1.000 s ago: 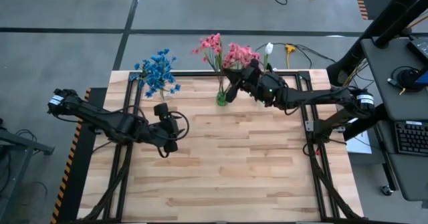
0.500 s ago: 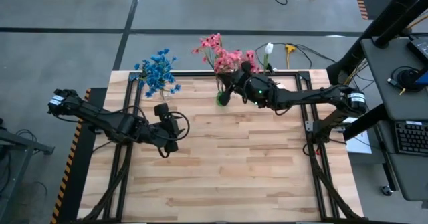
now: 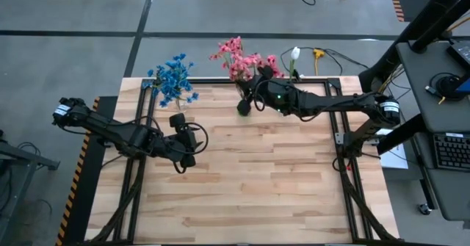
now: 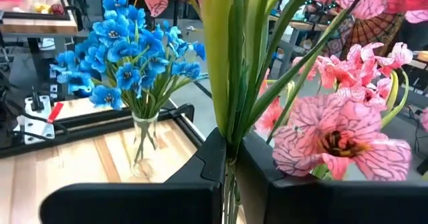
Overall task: Sort flowers into vase by color
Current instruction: Put the right pink flower into the green vase
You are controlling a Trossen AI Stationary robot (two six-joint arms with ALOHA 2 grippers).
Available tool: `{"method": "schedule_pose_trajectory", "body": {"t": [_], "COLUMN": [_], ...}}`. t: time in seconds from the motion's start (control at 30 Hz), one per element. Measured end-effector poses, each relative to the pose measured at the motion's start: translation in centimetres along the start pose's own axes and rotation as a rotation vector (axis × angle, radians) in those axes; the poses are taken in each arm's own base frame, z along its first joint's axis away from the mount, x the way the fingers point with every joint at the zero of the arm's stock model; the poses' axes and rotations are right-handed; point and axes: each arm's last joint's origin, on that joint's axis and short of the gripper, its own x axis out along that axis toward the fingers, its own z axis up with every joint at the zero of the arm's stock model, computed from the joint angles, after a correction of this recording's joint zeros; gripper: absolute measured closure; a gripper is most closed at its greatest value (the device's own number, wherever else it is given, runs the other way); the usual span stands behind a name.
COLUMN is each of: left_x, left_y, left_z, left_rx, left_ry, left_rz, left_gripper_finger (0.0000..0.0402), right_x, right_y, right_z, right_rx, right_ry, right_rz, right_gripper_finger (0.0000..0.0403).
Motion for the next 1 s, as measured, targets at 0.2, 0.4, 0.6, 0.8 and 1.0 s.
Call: {"method": "schedule_pose_trajectory", "body": {"t": [0.2, 0.4, 0.6, 0.8, 1.0], "left_x": [0.0, 0.0, 0.0, 0.0, 0.0], "left_y": [0.0, 0.0, 0.0, 0.0, 0.0], "left_z": [0.0, 0.0, 0.0, 0.0, 0.0], "left_rx": [-0.001, -0.001, -0.001, -0.001, -0.001], "left_ry": [-0.001, -0.001, -0.001, -0.001, -0.001], "left_rz": [0.000, 0.000, 0.000, 0.000, 0.000], "left_gripper_finger": [0.0189, 0.0189, 0.0189, 0.0189, 0.0189], "right_x": [0.0, 0.0, 0.0, 0.0, 0.0], "right_y": [0.1, 0.1, 0.1, 0.1, 0.1], "right_z": [-0.7, -0.9, -1.1, -1.4, -1.5], "right_rx": [0.004, 0.008, 0.004, -0.014, -0.016], "right_ry": [0.018, 0.017, 0.022, 0.032, 0.033], "right_rz": [-0.001, -0.002, -0.002, 0.000, 0.000], "right_gripper_finger": [0.0385, 0.0385, 0.0385, 0.0385, 0.0385]}}
